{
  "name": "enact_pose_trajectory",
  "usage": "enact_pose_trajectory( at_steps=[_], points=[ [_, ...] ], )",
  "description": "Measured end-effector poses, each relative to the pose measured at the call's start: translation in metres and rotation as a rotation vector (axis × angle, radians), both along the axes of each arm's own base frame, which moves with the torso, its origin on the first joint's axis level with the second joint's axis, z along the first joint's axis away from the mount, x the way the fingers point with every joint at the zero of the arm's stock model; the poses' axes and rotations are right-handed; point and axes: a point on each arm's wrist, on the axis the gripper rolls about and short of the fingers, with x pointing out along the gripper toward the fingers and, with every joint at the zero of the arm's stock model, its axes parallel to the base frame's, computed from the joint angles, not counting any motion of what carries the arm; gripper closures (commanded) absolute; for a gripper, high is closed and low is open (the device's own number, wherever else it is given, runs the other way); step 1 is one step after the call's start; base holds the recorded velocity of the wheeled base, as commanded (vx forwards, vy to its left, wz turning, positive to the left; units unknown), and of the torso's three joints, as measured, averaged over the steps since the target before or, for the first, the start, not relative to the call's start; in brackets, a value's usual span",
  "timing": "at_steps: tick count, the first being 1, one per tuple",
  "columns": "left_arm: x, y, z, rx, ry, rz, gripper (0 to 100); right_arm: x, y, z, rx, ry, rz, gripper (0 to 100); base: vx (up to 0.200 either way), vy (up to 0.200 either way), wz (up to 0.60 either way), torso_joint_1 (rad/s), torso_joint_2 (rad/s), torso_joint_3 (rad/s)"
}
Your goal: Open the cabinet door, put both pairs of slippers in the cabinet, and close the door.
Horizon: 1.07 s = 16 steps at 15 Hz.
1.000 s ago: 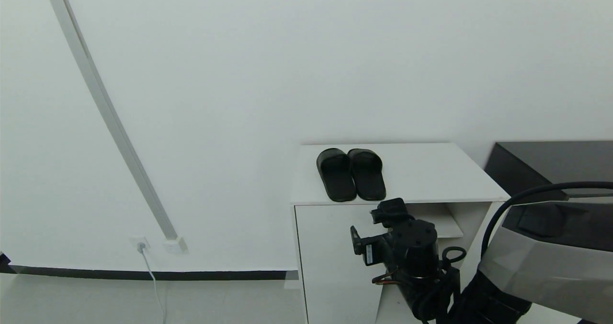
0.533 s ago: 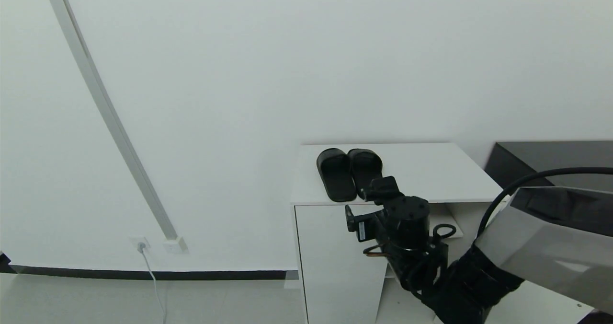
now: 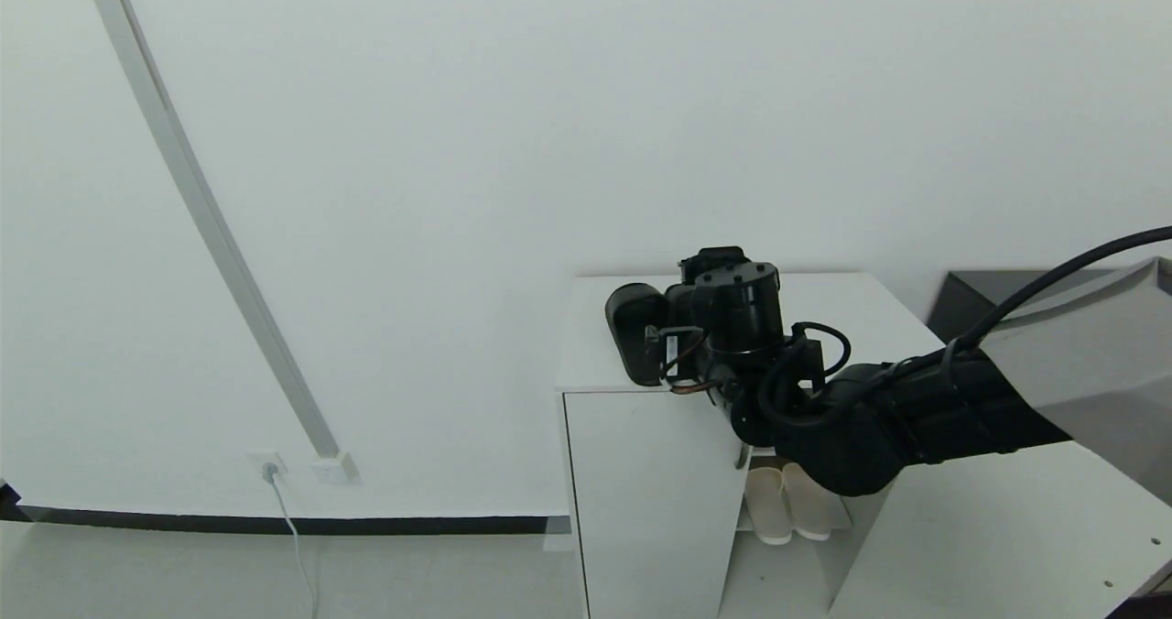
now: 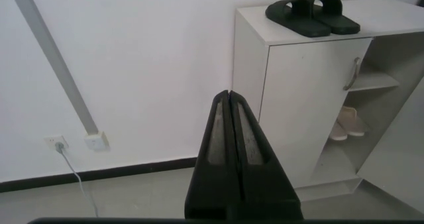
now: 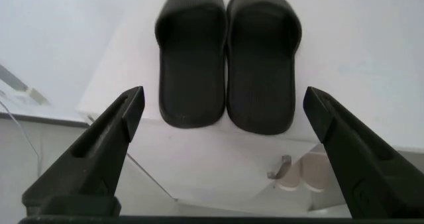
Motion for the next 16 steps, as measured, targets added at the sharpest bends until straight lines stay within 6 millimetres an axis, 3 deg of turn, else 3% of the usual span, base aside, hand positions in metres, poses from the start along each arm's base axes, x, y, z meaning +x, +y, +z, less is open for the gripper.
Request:
enact_pose_trajectory(
  at_steps=[4,10,16],
  points=[
    [0.0,0.0,0.0,-0.001,0.001,0.0,100,-0.003,0.002,-0.001,-0.008,0.003,-0.006,0,0.2,0.0,0.0,-0.004,0.0,0.004],
    [0.0,0.0,0.0,-0.002,0.001,0.0,100,-0.006,0.001,-0.025,-0.014,0.063,-0.011,0,0.2,0.0,0.0,0.01,0.01,-0.001],
    [0.0,0.0,0.0,-0.005,0.002,0.0,100,0.006,0.005,-0.059,0.0,0.075,-0.002,0,0.0,0.0,0.0,0.0,0.0,0.0]
  ],
)
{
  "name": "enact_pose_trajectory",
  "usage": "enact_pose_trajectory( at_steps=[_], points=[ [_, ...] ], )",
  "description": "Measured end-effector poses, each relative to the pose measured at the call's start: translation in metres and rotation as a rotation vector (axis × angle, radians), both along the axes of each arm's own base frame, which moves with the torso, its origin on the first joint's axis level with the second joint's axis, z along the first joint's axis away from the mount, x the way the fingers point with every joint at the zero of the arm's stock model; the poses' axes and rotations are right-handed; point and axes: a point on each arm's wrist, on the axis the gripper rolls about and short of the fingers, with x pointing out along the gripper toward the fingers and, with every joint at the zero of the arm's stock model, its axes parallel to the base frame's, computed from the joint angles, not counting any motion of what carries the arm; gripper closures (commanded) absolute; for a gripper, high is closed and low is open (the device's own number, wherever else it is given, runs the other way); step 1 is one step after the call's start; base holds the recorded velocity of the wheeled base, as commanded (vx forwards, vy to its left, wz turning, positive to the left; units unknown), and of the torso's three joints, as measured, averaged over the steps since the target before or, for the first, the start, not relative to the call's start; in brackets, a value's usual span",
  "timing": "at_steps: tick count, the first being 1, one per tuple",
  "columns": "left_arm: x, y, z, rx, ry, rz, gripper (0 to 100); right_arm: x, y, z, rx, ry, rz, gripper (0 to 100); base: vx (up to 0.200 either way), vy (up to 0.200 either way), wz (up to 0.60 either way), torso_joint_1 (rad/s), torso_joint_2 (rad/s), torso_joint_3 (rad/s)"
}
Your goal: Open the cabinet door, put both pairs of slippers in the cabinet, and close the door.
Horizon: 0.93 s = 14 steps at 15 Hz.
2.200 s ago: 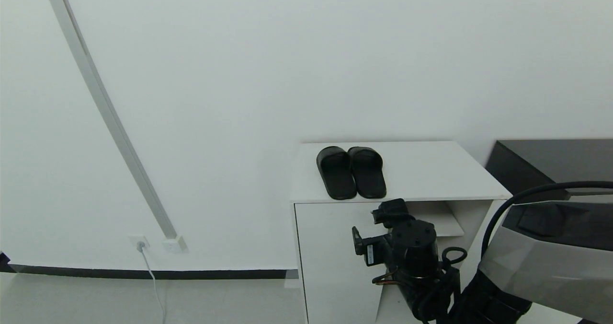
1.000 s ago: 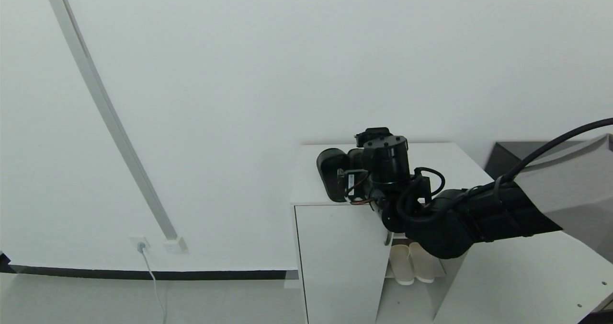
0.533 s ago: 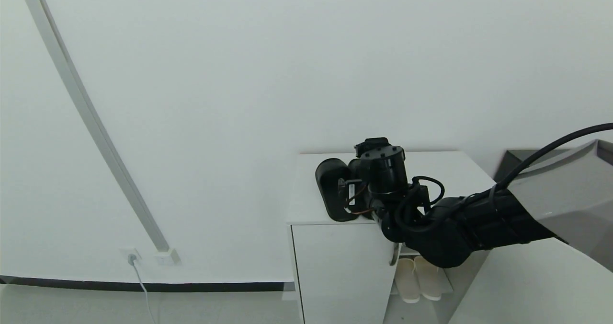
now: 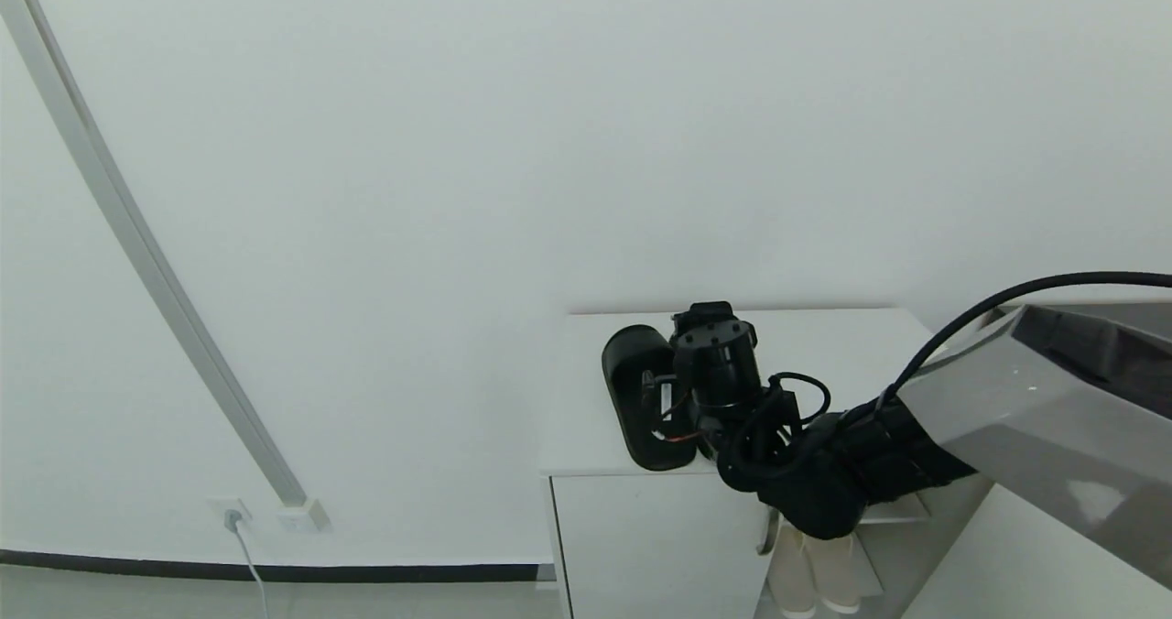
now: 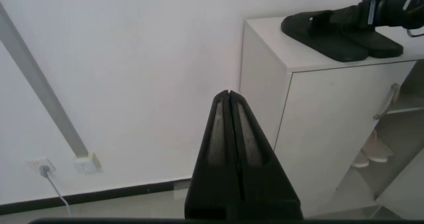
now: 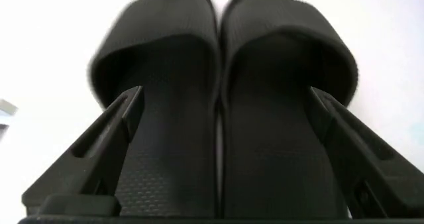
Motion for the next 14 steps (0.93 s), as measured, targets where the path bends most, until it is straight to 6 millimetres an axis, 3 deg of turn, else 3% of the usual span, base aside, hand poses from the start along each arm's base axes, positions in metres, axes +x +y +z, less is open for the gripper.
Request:
enact_pose_trajectory(
  at_steps=[9,13,14],
  points=[
    [0.0,0.0,0.0,-0.003,0.0,0.0,100,0.055,0.001,-0.02,-0.008,-0.034,-0.007,0,0.0,0.0,0.0,0.0,0.0,0.0],
    [0.0,0.0,0.0,-0.003,0.0,0.0,100,0.067,0.003,-0.028,-0.008,-0.038,-0.017,0,0.0,0.0,0.0,0.0,0.0,0.0],
    [0.0,0.0,0.0,-0.003,0.0,0.0,100,0.068,0.004,-0.029,-0.009,-0.037,-0.017,100,0.0,0.0,0.0,0.0,0.0,0.0]
  ],
)
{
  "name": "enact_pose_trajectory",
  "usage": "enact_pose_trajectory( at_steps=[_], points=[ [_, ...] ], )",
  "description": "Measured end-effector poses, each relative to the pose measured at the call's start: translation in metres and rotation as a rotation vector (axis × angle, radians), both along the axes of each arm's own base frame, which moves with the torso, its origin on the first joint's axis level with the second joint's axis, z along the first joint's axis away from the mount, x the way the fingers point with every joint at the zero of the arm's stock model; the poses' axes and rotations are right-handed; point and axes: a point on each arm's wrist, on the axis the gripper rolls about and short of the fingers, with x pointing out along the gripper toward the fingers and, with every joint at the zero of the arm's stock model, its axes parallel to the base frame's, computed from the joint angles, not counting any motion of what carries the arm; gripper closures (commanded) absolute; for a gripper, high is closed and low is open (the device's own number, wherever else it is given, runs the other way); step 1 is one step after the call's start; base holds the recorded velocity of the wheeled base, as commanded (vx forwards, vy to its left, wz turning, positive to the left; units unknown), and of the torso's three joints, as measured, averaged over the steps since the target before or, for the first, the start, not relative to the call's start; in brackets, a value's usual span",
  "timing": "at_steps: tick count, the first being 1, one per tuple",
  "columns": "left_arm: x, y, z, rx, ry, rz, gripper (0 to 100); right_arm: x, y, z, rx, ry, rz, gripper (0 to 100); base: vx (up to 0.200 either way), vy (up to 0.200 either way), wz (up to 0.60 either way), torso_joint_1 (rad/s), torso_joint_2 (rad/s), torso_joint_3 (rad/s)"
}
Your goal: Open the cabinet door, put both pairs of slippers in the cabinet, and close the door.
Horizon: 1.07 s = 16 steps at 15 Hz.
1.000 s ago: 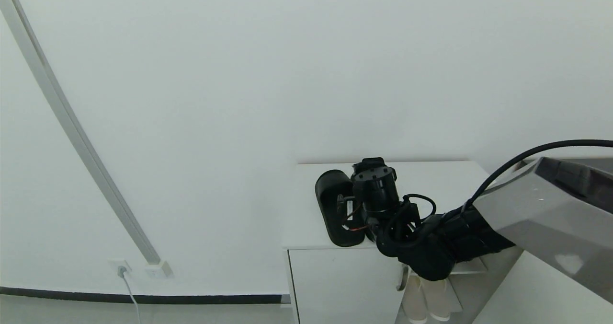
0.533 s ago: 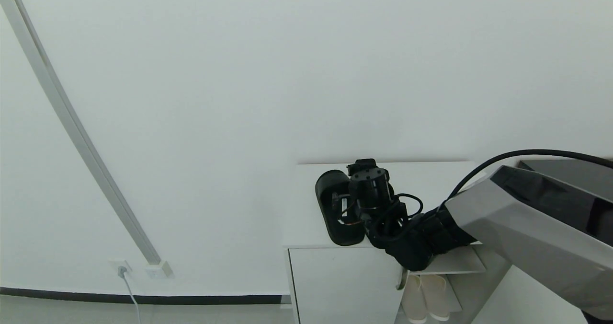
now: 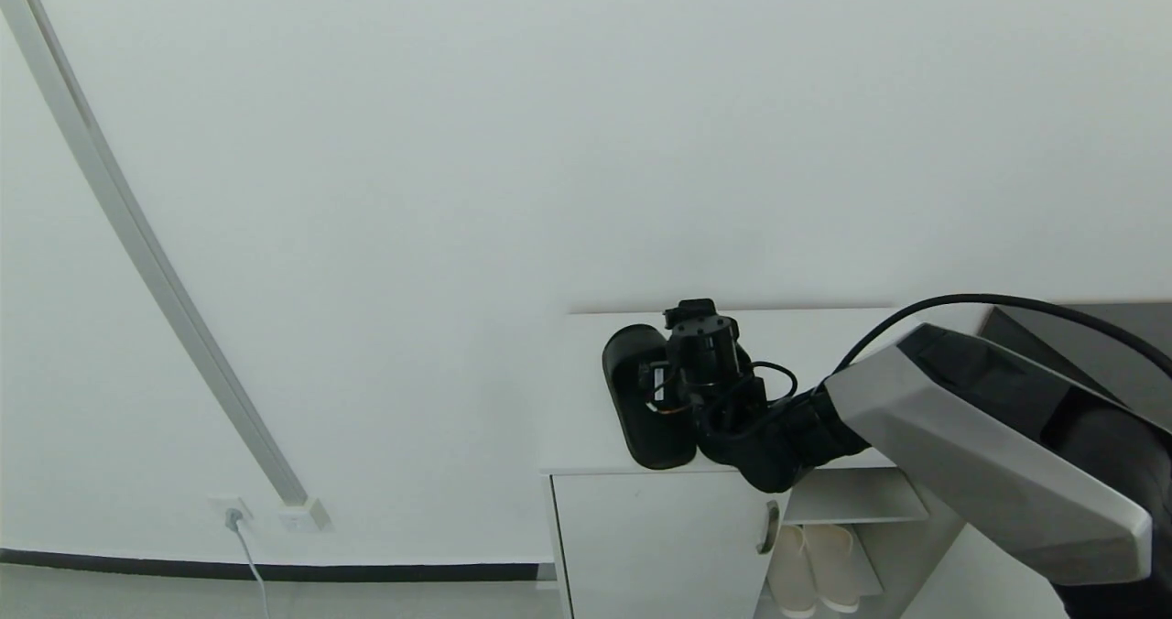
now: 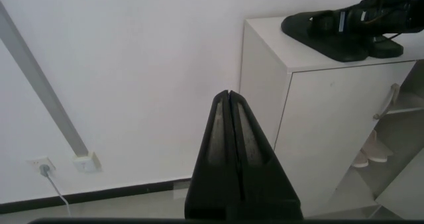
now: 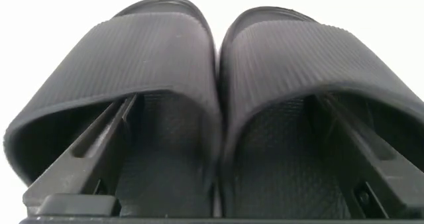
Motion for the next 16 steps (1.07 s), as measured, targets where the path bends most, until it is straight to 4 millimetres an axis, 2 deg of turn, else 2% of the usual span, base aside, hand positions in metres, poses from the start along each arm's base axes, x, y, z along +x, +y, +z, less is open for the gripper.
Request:
enact_pose_trajectory(
  at_steps=[10,13,16],
  points=[
    [0.0,0.0,0.0,-0.007,0.0,0.0,100,-0.004,-0.002,0.0,-0.002,0.007,0.002,100,0.0,0.0,0.0,0.0,0.0,0.0],
    [0.0,0.0,0.0,-0.008,0.0,0.0,100,-0.018,-0.008,0.016,0.006,0.01,0.029,100,0.0,0.0,0.0,0.0,0.0,0.0],
    [0.0,0.0,0.0,-0.008,0.0,0.0,100,-0.046,-0.022,0.041,0.021,0.021,0.104,100,0.0,0.0,0.0,0.0,0.0,0.0]
  ],
)
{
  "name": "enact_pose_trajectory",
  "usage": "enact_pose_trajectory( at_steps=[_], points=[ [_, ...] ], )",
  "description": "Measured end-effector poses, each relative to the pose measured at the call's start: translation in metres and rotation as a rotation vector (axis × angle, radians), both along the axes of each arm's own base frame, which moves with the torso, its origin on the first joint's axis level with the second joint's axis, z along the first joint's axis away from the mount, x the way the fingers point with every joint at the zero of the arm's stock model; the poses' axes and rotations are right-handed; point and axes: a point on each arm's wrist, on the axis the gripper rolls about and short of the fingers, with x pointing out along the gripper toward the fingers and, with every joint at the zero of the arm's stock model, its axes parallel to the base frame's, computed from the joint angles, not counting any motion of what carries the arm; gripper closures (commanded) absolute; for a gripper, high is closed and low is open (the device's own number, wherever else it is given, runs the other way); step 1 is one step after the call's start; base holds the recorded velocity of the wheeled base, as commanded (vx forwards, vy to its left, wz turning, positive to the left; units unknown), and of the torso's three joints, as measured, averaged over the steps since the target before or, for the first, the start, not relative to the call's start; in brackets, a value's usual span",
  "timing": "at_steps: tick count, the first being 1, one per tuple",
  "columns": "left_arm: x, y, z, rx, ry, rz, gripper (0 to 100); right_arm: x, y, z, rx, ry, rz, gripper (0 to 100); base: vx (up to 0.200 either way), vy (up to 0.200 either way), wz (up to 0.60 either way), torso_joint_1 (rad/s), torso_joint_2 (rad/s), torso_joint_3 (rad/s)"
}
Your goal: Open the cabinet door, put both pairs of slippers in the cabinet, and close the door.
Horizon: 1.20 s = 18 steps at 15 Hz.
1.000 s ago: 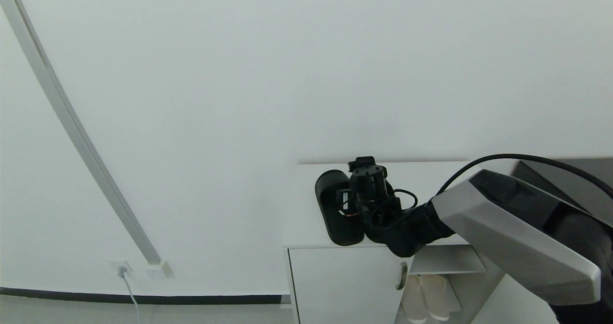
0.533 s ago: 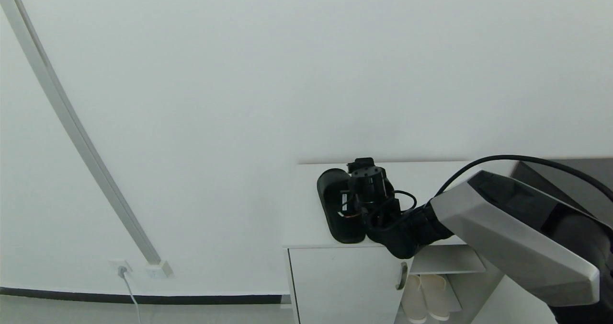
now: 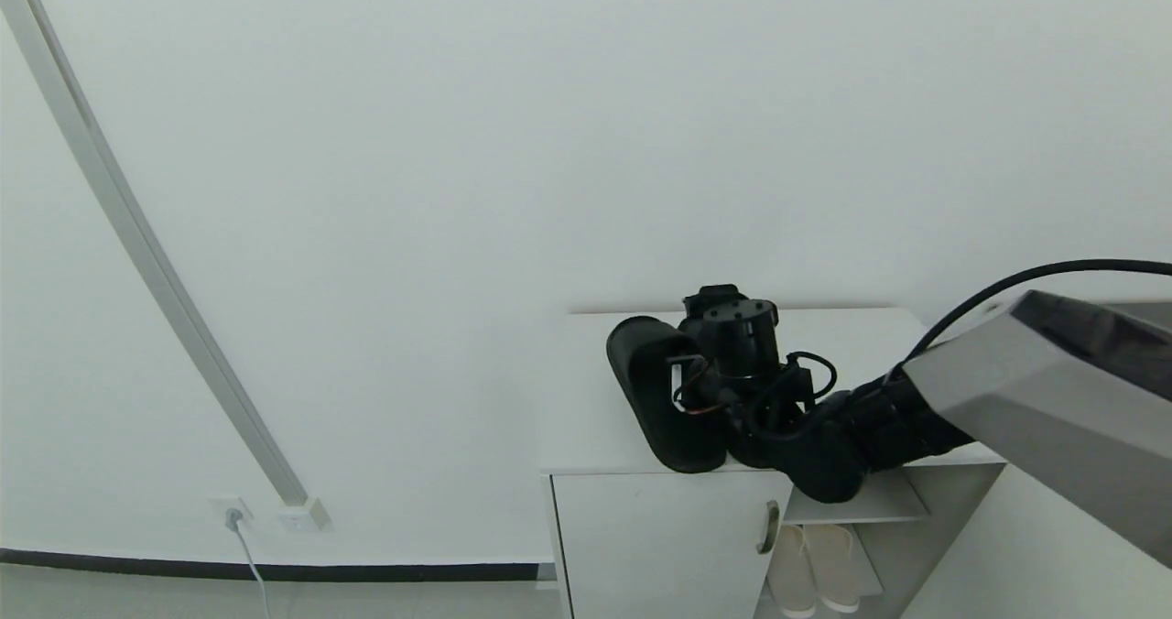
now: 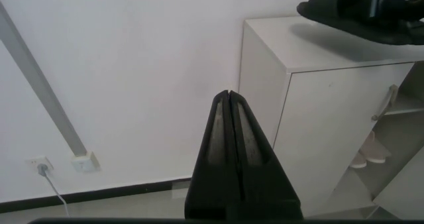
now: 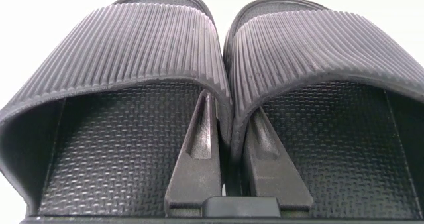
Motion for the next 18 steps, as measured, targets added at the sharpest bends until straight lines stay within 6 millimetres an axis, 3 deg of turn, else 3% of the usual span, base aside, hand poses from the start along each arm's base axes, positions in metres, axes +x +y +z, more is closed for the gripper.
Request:
enact_pose_trajectory(
  at_steps=[5,9,15,18],
  points=[
    [0.0,0.0,0.0,0.0,0.0,0.0,100,-0.073,-0.031,0.033,0.01,0.048,0.186,100,0.0,0.0,0.0,0.0,0.0,0.0],
    [0.0,0.0,0.0,0.0,0.0,0.0,100,-0.127,-0.055,0.046,0.027,0.078,0.347,100,0.0,0.0,0.0,0.0,0.0,0.0],
    [0.0,0.0,0.0,0.0,-0.001,0.0,100,-0.145,-0.066,0.055,0.039,0.064,0.375,100,0.0,0.0,0.0,0.0,0.0,0.0],
    [0.0,0.0,0.0,-0.001,-0.001,0.0,100,-0.148,-0.066,0.055,0.039,0.062,0.381,100,-0.2,0.0,0.0,0.006,0.0,-0.001]
  ],
)
